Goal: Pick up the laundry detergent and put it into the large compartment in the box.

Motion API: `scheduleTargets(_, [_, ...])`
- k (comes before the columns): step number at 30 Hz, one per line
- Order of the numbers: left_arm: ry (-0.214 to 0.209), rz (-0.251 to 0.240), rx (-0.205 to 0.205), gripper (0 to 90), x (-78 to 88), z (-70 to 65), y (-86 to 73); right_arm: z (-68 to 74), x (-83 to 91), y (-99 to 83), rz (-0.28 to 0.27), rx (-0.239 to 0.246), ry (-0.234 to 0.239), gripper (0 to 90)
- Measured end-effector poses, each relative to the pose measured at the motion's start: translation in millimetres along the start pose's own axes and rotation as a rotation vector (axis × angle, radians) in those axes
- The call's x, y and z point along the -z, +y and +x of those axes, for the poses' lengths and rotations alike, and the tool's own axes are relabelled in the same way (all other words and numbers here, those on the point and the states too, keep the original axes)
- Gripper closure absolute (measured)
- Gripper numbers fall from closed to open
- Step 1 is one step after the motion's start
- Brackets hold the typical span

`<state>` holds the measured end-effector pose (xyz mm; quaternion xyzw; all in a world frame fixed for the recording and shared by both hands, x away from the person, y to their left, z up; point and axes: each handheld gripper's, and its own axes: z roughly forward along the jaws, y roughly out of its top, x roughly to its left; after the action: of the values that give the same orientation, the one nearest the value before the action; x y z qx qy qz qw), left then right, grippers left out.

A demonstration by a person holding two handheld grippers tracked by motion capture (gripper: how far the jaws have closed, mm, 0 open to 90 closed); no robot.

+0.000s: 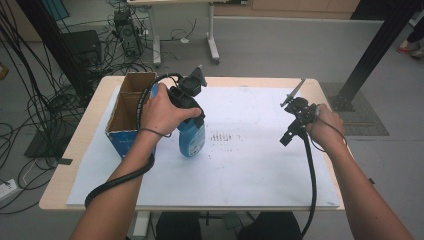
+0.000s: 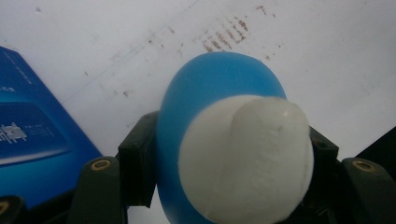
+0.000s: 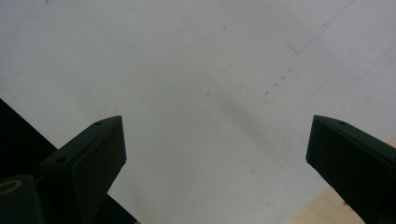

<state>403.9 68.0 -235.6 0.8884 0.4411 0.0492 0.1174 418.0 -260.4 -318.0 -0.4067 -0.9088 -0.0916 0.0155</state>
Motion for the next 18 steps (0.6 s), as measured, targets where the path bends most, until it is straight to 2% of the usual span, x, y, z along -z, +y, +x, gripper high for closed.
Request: scheduleTargets(18, [0.007,-0.049,-0.020,37.4,71.1,-14.4,15.9,6.7,6.4,4.2,-0.013,0.013,-0.002,5.0])
